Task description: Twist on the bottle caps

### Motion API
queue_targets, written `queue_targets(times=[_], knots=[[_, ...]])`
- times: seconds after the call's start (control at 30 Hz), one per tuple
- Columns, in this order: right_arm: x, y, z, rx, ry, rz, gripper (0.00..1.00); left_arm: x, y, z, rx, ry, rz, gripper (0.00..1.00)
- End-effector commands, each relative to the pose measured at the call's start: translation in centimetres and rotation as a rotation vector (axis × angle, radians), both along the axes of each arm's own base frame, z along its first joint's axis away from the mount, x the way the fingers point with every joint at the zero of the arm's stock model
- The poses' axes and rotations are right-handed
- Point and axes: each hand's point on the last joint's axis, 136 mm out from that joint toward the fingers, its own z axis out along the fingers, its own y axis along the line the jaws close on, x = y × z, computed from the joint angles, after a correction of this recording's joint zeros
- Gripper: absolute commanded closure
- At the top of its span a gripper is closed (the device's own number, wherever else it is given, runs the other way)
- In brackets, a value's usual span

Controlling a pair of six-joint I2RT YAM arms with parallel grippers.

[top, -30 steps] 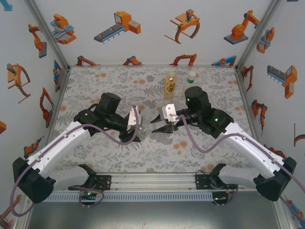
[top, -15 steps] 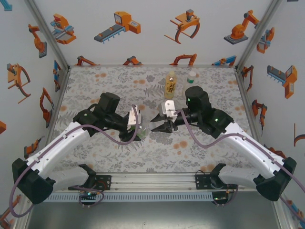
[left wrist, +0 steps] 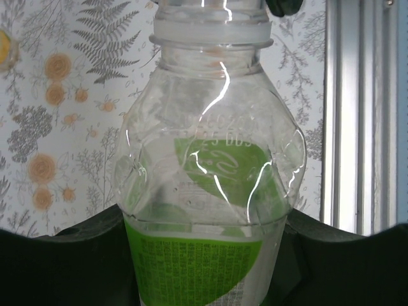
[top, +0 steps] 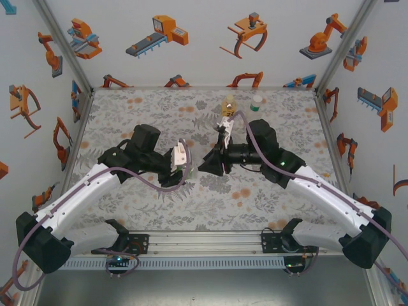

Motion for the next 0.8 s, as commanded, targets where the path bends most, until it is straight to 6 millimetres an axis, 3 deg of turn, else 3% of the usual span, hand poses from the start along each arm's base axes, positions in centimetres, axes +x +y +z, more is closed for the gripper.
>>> queue_targets(times=[0.0,0.13,0.27,0.43,0.67,0.7,0.77], knots=[[3.1,-0.1,-1.6,0.039,0.316,-0.249,1.0,0.6,-0.9,2.0,-0.076,-0.062,0.003,1.0],[3.9,-0.5,-3.4,0.034,0.565,-0.384,1.0,1.6,-0.8,1.3,-0.037,-0.066,0.045,1.0],[4.0,-0.5,-4.2,0.052,0.702,-0.433,1.0,2.5,-0.7,0.7,-0.006,-0.059,0.084,1.0],[4.1,-0.7,-4.7,0.031,0.753,-0.47,1.0,2.9,-0.7,0.3,0.013,-0.059,0.102,1.0],[3.7,0.0,-4.5,-0.003,0.773,-0.426,1.0,1.1,-1.2,0.8,-0.033,-0.04,0.007,1.0],[3.7,0.0,-4.3,-0.004,0.764,-0.421,0.97,1.0,-1.2,0.7,-0.033,-0.038,0.006,1.0],[3.6,-0.1,-3.8,-0.007,0.727,-0.407,0.79,1.0,-1.2,0.8,-0.031,-0.04,0.008,1.0]])
